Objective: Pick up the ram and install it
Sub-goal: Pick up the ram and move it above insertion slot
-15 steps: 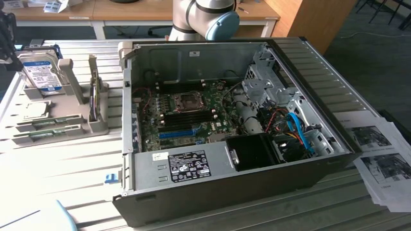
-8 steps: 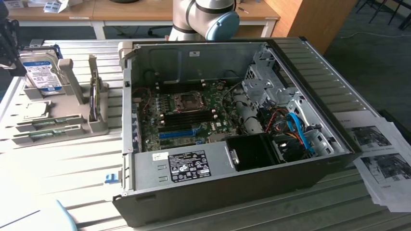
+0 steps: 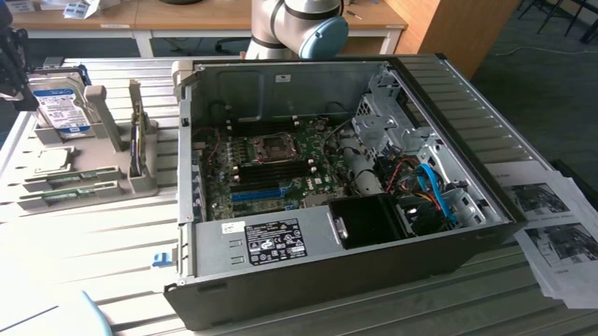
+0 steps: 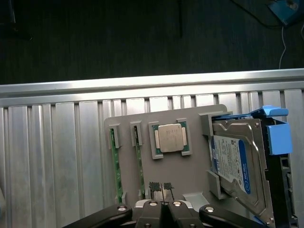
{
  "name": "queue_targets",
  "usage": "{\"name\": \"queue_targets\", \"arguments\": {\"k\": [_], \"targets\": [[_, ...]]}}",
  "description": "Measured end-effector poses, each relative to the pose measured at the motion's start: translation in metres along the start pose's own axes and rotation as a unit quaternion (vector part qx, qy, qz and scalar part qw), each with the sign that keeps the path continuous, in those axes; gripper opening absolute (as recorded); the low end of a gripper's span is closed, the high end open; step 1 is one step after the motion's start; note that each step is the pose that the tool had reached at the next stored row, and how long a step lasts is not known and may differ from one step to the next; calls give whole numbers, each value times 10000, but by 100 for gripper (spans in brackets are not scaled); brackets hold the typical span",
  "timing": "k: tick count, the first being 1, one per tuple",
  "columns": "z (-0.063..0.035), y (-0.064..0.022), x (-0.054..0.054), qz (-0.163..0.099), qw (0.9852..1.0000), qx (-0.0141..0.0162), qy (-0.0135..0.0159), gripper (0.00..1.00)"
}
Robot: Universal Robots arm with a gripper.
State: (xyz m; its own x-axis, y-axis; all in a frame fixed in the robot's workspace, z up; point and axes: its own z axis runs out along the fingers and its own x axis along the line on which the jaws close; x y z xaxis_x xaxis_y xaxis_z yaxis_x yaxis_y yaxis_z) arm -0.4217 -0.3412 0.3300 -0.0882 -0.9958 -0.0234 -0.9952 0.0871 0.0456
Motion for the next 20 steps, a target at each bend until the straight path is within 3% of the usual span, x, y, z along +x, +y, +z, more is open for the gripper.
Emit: {"name": "queue_targets", "arguments": {"k": [3,5,11,20], "targets": [[1,0,0,0,10000,1,-3,10],[1,0,0,0,10000,0,-4,23],[0,-1,15,0,10000,0,-3,23],[-3,-12,122,0,10000,0,-3,23]]}}
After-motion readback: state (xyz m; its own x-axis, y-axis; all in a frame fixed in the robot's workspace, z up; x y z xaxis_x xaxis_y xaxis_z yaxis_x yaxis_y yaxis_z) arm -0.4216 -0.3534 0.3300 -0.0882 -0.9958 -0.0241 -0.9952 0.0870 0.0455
